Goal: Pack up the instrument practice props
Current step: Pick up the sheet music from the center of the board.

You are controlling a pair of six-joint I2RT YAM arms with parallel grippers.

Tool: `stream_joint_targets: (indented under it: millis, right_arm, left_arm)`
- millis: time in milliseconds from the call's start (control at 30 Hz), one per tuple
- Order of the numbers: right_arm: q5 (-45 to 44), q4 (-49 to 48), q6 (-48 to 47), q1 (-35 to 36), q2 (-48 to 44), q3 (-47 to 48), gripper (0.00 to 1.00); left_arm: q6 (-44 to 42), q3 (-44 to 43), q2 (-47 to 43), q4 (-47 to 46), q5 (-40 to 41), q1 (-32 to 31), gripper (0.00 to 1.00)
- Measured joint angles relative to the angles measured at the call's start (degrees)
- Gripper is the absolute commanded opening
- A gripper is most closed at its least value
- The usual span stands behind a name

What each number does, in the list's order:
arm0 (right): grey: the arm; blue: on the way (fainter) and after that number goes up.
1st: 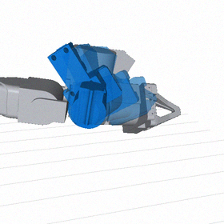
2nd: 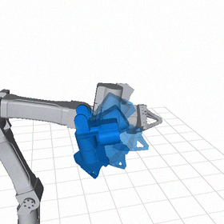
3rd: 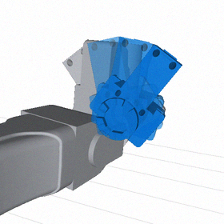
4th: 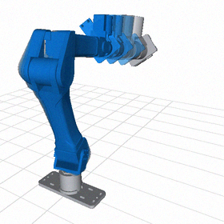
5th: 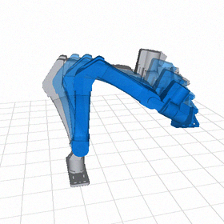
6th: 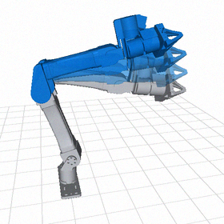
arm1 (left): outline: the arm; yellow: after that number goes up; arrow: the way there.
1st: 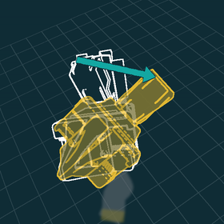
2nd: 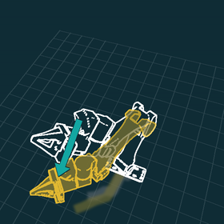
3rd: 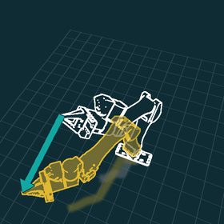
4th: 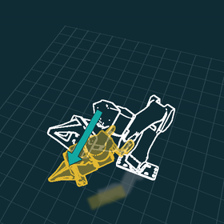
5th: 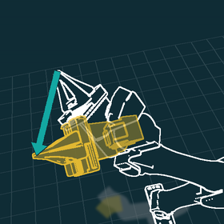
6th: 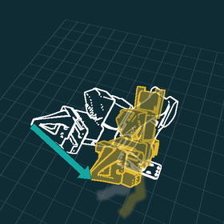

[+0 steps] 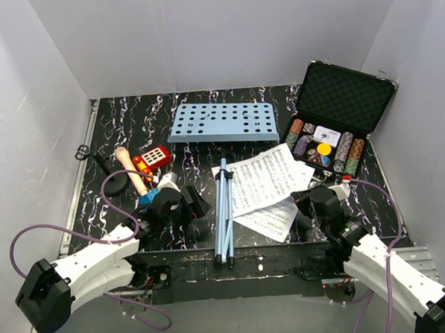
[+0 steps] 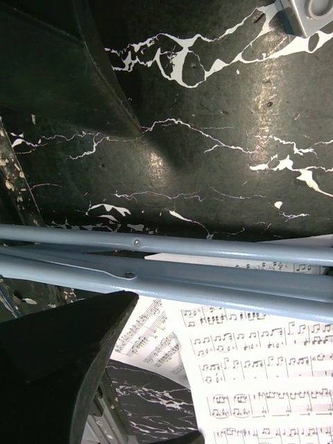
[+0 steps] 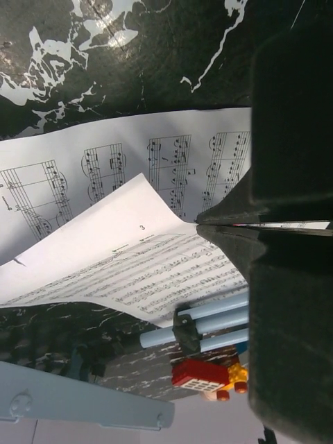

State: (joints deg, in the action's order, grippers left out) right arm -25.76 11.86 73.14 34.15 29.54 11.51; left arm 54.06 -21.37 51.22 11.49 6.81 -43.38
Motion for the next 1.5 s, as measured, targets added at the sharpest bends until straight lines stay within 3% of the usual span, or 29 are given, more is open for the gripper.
stream_joint_targets:
  millis: [200,433,567,600,667,833,1100,1500]
  right_arm:
    - [-0.4,4.6,-3.3,0.0,0.7,2.9,0.01]
    - [0.5,17.5,-10.5,0.0,4.3,15.7,0.01]
    - [1.6,22.8,-13.8,0.0,2.8,18.4,0.01]
    - [2.3,24.1,-14.3,0.0,2.1,18.4,0.09]
    - [4.3,25.5,-15.1,0.0,1.4,18.3,0.36]
    - [10.5,22.2,-14.0,0.0,3.2,13.2,0.54]
    - [10.6,13.2,-7.6,-0.1,4.5,3.8,0.67]
    - [6.9,4.2,-2.4,-1.4,6.1,1.7,0.67]
  left_arm:
    - [-0.1,0.0,0.9,0.0,-0.1,0.0,0.94]
    - [-0.1,0.0,0.9,0.0,-0.2,0.0,0.94]
    - [-0.2,0.0,0.9,0.0,-0.2,0.0,0.94]
    - [-0.2,0.0,0.9,0.0,-0.2,0.0,0.94]
    - [-0.3,0.0,0.9,0.0,-0.2,0.0,0.93]
    - [-0.3,-0.1,1.8,0.0,-0.2,0.0,0.93]
    - [-0.2,-0.1,2.0,-0.1,-0.2,0.0,0.93]
    - [-0.2,-0.1,2.1,-0.2,-0.2,0.0,0.93]
